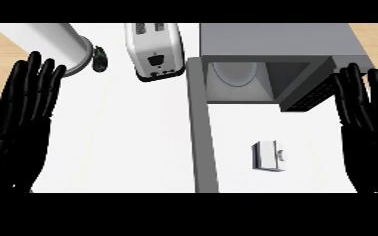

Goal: Pick up the milk, place it into the microwave and close the microwave

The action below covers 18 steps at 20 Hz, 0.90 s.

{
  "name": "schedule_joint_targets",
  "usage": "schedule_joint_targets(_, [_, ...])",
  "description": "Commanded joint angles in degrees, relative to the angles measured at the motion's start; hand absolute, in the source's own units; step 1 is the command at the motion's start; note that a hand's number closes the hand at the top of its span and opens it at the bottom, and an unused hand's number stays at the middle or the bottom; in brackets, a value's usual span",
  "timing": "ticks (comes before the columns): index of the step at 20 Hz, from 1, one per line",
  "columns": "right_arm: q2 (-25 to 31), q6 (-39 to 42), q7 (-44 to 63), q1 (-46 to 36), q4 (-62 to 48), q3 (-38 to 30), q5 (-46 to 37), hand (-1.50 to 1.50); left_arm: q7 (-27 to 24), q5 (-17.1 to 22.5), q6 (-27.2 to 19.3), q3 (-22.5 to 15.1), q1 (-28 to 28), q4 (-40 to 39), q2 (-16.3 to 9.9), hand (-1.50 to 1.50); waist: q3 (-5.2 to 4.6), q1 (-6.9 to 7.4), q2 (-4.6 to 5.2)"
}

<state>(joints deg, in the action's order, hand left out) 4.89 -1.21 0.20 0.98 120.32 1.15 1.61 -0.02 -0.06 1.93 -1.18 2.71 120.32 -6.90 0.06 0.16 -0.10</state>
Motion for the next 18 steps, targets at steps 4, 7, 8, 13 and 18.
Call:
schedule_joint_targets(4, [-1.9, 2.1, 0.8, 1.8, 6.6, 8.4, -2.2, -1.50, 3.2, 3.7, -0.2, 6.0, 1.1, -0.2, -1.1, -1.50, -0.08, -0.22, 0.01])
schedule_joint_targets(7, [-0.6, 5.7, 2.1, 6.4, 6.9, 15.7, -4.0, -1.50, 4.4, 5.0, -3.4, 7.3, -1.3, -4.7, 2.3, -1.50, -0.11, -0.47, 0.03])
schedule_joint_targets(8, [-2.1, 4.4, 0.8, 10.0, 8.0, 20.7, -8.2, -1.50, 6.2, 6.9, -2.3, 8.4, -4.1, -0.3, 1.0, -1.50, -0.10, -0.01, -0.23])
schedule_joint_targets(13, [-0.8, 4.2, 4.5, 12.5, 14.9, 21.6, -8.0, -1.50, 4.8, 7.9, -0.5, 8.2, -10.4, 3.1, 2.3, -1.50, -0.07, -0.11, -0.01])
schedule_joint_targets(18, [-0.1, 0.4, 3.0, 21.0, 18.8, 27.3, -15.2, -1.50, 4.2, 11.6, 2.7, 11.4, -15.6, 7.5, 1.8, -1.50, -0.07, -0.23, -0.04])
